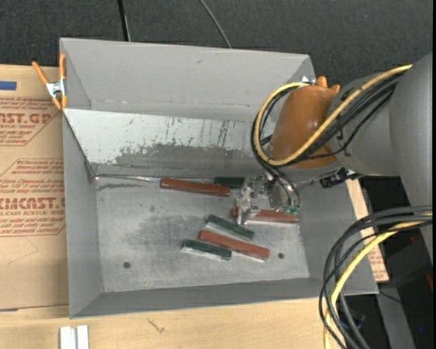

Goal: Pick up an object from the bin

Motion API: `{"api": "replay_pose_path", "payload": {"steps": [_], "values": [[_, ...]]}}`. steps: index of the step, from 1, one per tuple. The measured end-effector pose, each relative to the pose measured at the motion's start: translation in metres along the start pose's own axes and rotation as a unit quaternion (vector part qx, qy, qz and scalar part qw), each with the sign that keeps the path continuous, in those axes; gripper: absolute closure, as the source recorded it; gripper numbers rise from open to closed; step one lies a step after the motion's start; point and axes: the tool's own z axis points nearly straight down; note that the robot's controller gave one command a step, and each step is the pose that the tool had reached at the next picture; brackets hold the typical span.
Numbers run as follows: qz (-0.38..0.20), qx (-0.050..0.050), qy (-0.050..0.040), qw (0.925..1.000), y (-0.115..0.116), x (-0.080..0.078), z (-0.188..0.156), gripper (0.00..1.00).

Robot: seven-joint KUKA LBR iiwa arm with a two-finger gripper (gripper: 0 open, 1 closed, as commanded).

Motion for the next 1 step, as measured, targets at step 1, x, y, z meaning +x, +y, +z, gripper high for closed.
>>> {"api": "replay_pose_path", "payload": {"steps": [1], "values": [[-0.003,0.0,0.0031,1.0,-0.0194,0.002,-0.135,1.0]]}}
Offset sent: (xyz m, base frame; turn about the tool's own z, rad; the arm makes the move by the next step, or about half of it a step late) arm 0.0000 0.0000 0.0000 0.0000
